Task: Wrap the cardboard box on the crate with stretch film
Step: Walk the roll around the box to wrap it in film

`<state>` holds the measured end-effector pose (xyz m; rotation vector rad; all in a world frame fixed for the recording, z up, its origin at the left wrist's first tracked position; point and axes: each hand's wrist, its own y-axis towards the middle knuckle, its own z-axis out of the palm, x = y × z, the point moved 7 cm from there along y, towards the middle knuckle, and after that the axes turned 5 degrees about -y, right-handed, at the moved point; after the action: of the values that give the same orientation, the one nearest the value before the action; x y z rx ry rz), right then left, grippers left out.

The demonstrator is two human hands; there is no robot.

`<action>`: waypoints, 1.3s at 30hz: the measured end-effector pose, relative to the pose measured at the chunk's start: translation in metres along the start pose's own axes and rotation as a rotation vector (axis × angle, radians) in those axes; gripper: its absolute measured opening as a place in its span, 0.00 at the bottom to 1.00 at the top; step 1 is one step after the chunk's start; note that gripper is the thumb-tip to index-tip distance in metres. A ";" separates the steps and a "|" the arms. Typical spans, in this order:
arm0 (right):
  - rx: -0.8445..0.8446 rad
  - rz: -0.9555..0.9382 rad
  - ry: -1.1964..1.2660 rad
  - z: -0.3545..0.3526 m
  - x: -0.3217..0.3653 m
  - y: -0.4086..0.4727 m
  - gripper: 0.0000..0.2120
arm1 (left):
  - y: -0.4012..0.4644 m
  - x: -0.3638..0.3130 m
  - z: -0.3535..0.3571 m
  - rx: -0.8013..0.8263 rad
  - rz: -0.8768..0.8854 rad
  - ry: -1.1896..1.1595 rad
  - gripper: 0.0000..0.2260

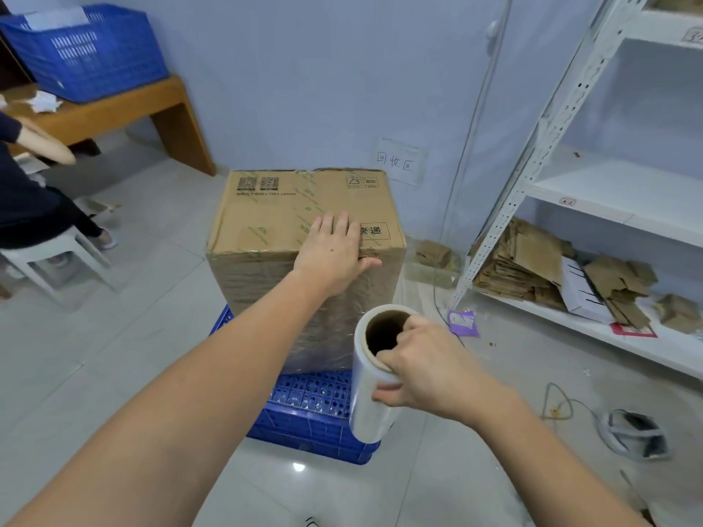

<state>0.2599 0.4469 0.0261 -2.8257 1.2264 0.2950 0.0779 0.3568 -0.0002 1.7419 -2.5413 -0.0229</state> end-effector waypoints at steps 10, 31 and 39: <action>0.079 0.114 0.103 -0.003 0.002 -0.022 0.11 | 0.001 0.002 -0.007 0.007 -0.001 -0.024 0.42; 0.170 0.890 0.087 0.002 0.012 0.002 0.27 | -0.017 0.101 -0.014 0.132 0.635 -0.089 0.40; -0.060 1.064 -0.010 0.001 0.008 0.002 0.31 | -0.009 0.104 0.000 0.105 0.591 -0.171 0.32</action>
<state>0.2641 0.4399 0.0239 -1.9035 2.6053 0.3564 0.0484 0.2568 0.0036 0.9825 -3.1259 -0.0097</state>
